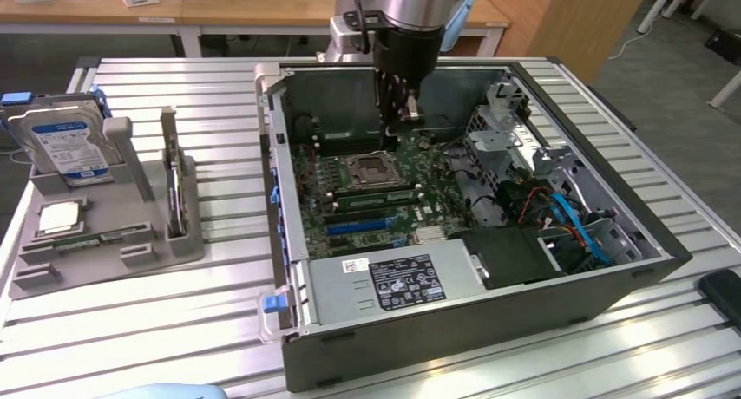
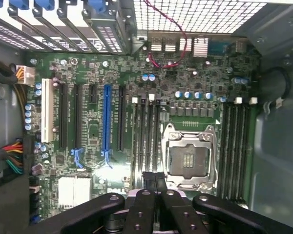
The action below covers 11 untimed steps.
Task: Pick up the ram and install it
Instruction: 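Press down the ram until it locks into place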
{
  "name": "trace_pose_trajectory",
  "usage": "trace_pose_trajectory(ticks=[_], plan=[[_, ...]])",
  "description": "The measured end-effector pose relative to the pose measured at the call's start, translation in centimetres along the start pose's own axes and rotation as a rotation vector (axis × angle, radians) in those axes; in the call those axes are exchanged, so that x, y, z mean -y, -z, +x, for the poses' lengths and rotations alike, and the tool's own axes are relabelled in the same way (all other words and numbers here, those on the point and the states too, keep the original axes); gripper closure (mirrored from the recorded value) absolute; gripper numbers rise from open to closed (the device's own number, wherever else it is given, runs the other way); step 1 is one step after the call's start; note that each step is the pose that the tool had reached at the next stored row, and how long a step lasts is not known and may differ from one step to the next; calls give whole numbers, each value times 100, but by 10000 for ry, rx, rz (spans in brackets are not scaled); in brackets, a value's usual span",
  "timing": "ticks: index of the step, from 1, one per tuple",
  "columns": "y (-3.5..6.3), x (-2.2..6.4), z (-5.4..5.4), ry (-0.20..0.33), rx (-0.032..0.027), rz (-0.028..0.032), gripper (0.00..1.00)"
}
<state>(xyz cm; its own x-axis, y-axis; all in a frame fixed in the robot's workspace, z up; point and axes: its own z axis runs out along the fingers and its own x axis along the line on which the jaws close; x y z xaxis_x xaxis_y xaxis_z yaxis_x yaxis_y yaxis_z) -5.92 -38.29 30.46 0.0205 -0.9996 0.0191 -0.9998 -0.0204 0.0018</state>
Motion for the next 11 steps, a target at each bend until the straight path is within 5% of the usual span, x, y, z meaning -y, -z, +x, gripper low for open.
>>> trace_pose_trajectory(ticks=[4, 11], plan=[[57, -1, 5, -2, 130, 7, 90], [58, -1, 5, -2, 138, 7, 90]])
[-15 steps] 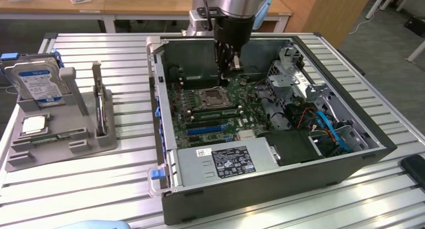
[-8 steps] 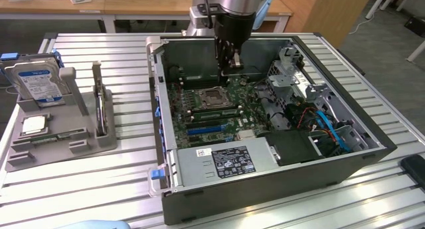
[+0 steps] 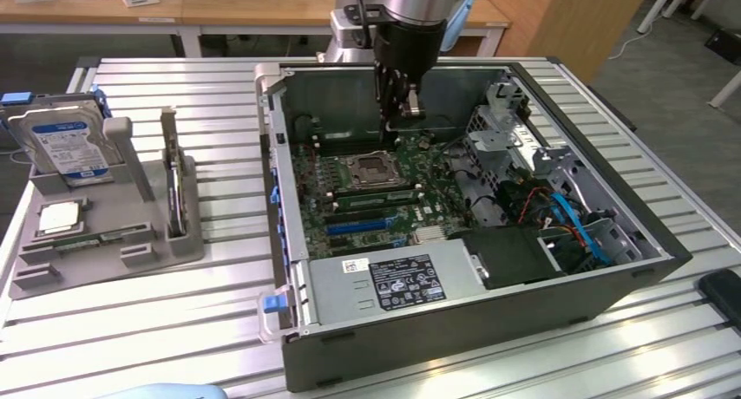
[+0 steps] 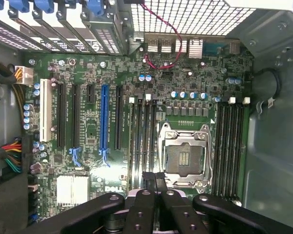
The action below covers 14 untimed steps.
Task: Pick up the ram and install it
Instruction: 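Press down the ram until it locks into place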
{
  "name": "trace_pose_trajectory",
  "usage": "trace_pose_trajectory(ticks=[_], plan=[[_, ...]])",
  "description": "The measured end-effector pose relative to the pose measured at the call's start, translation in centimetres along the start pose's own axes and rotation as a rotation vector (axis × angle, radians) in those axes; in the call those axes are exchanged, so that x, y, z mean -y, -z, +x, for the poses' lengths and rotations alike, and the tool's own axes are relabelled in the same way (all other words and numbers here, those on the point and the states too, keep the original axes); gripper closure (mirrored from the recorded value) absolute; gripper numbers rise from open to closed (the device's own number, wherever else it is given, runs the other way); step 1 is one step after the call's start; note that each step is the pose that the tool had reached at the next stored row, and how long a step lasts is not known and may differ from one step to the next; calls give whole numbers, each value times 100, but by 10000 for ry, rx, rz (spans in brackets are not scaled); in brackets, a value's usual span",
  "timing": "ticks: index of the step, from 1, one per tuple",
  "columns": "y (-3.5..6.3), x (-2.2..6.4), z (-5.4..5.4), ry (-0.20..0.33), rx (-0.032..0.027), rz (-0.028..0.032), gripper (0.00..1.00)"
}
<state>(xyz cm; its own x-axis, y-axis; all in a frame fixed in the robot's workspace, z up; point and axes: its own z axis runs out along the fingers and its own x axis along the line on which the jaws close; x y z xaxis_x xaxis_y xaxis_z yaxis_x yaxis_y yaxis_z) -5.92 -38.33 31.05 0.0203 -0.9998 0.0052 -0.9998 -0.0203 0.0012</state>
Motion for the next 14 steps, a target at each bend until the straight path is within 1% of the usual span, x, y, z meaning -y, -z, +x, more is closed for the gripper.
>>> trace_pose_trajectory(ticks=[10, 11, 14], plan=[[0, 0, 0, -9, 1, 1, 90], [0, 0, 0, -101, -1, 0, 90], [-6, 0, 0, -634, 0, -3, 90]])
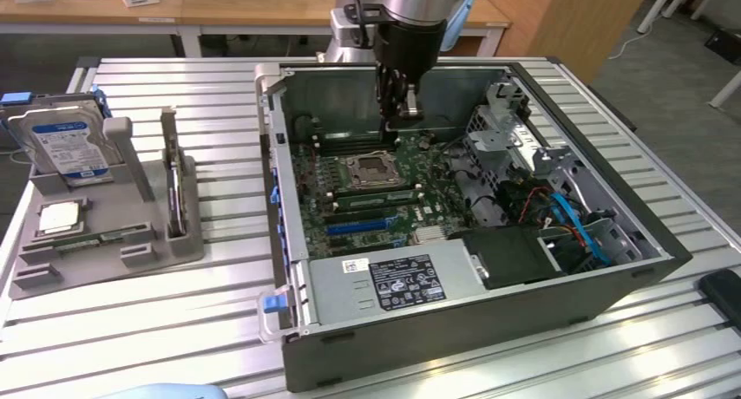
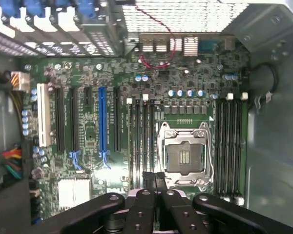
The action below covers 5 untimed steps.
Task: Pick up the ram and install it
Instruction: 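Press down the ram until it locks into place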
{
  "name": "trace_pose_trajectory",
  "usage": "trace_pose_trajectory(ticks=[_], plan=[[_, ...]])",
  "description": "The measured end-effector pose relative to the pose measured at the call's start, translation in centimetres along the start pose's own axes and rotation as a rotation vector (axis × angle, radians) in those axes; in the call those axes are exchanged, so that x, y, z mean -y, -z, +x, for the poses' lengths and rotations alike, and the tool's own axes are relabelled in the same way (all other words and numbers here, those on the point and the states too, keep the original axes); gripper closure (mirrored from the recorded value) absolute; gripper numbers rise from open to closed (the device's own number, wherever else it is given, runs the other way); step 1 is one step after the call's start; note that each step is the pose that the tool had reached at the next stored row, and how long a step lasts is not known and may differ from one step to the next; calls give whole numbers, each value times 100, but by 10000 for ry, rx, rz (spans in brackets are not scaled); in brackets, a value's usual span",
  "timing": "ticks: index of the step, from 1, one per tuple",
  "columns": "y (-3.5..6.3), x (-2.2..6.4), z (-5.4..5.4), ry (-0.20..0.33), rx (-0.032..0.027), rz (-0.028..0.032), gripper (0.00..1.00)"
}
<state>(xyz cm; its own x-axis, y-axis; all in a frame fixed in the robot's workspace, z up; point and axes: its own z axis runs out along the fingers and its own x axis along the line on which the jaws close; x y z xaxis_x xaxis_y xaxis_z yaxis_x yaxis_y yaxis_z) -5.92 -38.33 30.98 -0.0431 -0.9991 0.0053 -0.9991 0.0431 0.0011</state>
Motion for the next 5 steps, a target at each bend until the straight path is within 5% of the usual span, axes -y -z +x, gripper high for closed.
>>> trace_pose_trajectory(ticks=[5], plan=[[-8, 0, 0, -853, -3, -5, 90]])
